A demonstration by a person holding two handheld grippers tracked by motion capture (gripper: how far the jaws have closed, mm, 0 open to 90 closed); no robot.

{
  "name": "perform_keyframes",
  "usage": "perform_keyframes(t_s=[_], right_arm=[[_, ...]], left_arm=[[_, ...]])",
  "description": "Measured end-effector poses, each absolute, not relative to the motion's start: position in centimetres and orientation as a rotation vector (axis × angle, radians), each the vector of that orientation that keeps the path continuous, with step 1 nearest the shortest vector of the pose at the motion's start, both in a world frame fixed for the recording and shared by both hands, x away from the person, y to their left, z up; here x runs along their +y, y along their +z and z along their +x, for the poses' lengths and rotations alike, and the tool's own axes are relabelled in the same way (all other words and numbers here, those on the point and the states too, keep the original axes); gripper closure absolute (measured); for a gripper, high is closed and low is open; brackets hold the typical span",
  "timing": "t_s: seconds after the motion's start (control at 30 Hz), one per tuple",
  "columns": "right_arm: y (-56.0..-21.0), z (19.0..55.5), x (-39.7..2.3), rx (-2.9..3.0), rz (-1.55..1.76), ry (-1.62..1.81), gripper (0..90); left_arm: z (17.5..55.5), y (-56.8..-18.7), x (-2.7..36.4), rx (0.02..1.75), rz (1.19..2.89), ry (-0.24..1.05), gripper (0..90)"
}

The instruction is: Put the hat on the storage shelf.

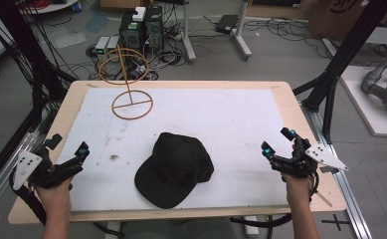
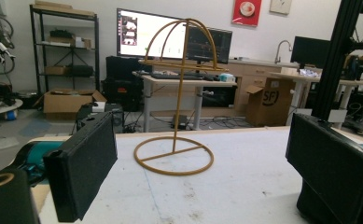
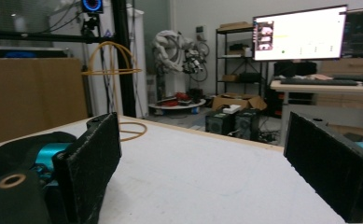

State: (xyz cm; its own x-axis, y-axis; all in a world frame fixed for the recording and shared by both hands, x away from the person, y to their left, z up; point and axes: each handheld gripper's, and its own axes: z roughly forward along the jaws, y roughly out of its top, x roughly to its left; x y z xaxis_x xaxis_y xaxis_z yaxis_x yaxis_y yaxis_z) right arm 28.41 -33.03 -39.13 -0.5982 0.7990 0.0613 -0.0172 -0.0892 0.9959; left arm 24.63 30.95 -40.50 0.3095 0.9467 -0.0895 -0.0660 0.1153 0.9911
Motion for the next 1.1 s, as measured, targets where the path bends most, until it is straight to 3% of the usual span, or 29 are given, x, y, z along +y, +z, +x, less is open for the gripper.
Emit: perform_keyframes(t_s=[1.1], right_arm=[[-38.9, 29.2, -24.4, 1.937, 0.542, 1.865, 10.7]], left_arm=[[24.6, -40.5, 31.2, 0.987, 1.201, 0.941, 9.1]])
